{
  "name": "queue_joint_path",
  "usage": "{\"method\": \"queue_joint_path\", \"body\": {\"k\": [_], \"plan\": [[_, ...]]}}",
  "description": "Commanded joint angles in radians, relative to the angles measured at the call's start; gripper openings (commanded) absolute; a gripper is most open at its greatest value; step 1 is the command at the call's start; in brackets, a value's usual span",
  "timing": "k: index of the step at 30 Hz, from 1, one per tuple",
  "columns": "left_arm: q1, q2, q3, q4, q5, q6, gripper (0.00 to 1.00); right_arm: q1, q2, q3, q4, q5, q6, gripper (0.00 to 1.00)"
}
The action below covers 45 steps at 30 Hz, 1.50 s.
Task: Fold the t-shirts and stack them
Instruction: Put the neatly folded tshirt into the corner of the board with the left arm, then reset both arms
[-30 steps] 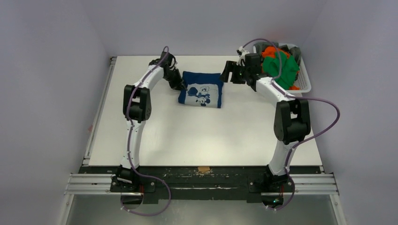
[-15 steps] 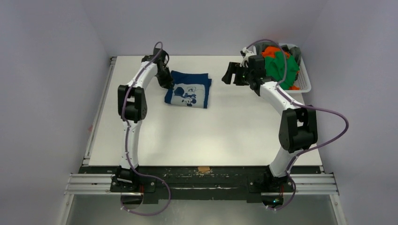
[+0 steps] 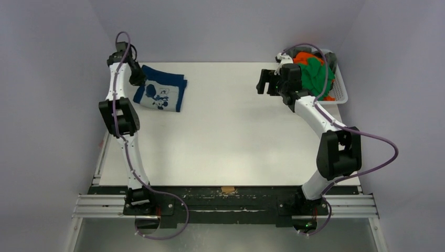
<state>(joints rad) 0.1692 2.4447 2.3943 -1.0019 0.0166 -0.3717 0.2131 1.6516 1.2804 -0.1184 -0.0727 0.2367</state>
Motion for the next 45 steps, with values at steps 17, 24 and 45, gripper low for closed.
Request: {"method": "queue_joint_path", "body": {"k": [17,24,45], "plan": [[0.157,0.022,0.145,0.222,-0.055,0.048,0.54,0.001,-0.047,0.018,0.006,0.092,-0.019,0.87],[0.138,-0.332,-0.153,0.34,0.033,-0.027,1.0,0.002,-0.091,-0.027,0.02,0.123,0.025,0.88],[-0.405,-0.98,-1.331,0.871,0.251,-0.266,1.0,-0.001,-0.447,-0.652,0.322,0.275,0.185,0.94]]}}
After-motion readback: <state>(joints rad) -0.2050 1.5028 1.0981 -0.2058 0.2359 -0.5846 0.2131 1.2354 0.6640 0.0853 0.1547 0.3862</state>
